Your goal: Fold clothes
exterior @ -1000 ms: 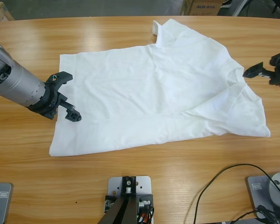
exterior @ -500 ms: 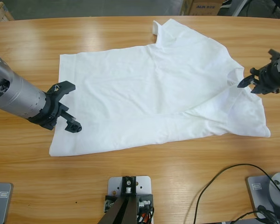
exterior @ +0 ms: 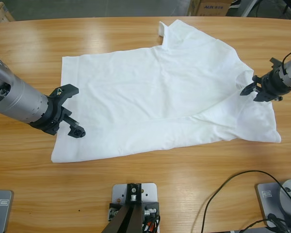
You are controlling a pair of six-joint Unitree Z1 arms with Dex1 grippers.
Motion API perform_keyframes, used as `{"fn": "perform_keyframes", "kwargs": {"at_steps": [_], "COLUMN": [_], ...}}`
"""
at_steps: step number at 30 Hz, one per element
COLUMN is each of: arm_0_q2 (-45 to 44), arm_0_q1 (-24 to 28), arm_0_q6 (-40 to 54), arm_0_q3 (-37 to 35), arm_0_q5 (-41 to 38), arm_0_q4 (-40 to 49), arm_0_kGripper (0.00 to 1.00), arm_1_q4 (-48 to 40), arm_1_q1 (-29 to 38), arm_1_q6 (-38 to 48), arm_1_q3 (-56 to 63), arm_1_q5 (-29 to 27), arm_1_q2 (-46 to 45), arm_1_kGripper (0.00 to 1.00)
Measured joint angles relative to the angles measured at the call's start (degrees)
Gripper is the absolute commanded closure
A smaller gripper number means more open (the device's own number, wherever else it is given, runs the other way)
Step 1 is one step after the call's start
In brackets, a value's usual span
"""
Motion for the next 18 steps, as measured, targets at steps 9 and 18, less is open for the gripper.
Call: {"fn": "perform_keyframes", "kwargs": {"at_steps": [9,18], "arm_0_q2": [0.0,0.0], "arm_0_q1": [0.0,0.0], "arm_0_q6": [0.0,0.0], "arm_0_q3": [0.3,0.5], "arm_0_q5": [0.0,0.0], "arm_0_q4": [-0.1,-0.2], "arm_0_kGripper": [0.023,0.023], "arm_1_q4": [-0.8,-2.2], "arm_1_q1": [0.0,0.0], "arm_1_q6": [0.6,0.6], "arm_1_q3": [0.4,0.7], "arm_1_q5": [1.6,2.5], "arm_1_q2": [1.4,2.5], "arm_1_kGripper": [0.524,0.680]}}
